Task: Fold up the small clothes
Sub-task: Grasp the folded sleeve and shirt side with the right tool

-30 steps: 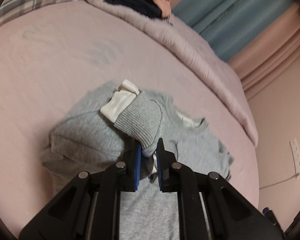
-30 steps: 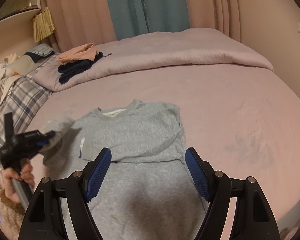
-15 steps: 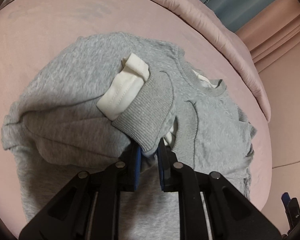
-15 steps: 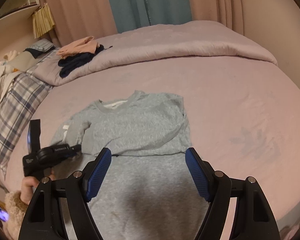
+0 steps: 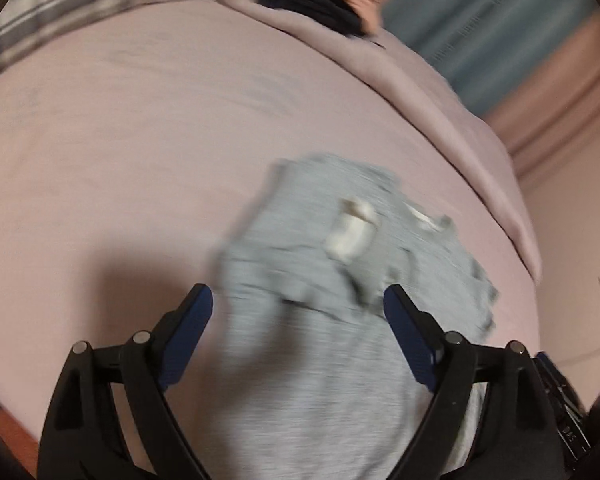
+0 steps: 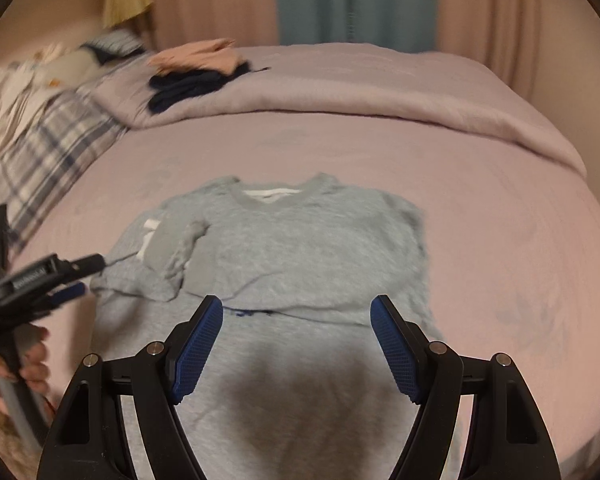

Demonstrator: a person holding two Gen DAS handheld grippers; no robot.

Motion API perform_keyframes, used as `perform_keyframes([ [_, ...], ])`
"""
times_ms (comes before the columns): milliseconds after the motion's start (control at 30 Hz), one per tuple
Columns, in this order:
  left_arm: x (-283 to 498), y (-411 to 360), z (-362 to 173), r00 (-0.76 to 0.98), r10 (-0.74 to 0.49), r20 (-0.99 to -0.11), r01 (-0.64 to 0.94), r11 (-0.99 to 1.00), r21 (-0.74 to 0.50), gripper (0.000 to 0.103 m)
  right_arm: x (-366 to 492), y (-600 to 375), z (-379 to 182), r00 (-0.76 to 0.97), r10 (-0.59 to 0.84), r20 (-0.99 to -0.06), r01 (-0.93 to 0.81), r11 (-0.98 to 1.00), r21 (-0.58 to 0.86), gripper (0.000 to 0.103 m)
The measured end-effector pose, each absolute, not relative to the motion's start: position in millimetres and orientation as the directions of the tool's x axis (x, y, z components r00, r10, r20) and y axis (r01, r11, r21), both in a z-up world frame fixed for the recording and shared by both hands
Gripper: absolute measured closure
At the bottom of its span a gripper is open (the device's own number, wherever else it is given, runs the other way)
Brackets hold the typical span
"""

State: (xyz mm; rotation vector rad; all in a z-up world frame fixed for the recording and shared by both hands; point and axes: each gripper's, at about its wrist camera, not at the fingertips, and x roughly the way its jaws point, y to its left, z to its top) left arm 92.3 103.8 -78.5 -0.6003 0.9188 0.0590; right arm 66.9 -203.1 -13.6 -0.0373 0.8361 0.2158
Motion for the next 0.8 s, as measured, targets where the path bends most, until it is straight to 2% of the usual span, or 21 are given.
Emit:
perform_keyframes([
  [200, 73.9, 138.4, -90.2, 0.593, -0.130, -0.795, -0.428, 0.785, -0.448, 0.016, 91.3, -139.5, -14.7, 0.592, 0.251, -0.766, -0.382, 0.924, 0.008, 0.027],
  [400, 64.5, 148.3, -93.8, 0.569, -0.101, -0.816, -0.472, 0.773, -0.425, 0.017, 120.7, -79.4, -40.6, 0.489, 0.278, -0.827, -0.486, 0.874, 0.007, 0.027],
  [467, 63.5, 148.6, -95.2, 0.565, -0.103, -0.819, -0.469, 0.776, -0.421, 0.017, 128.0, -60.2, -54.6, 0.472, 0.252, -0.844, -0.500, 0.866, -0.021, 0.027],
  [567, 62.2, 149.8, -97.7, 0.558, -0.104, -0.823, -0.469, 0.779, -0.416, 0.017, 135.8, -41.6, -71.3, 0.469, 0.210, -0.858, -0.508, 0.859, -0.067, 0.037],
  [800, 58.9, 156.1, -108.4, 0.543, -0.120, -0.831, -0.486, 0.762, -0.428, 0.017, 142.8, -20.7, -96.9, 0.473, 0.139, -0.870, -0.516, 0.844, -0.145, 0.037],
])
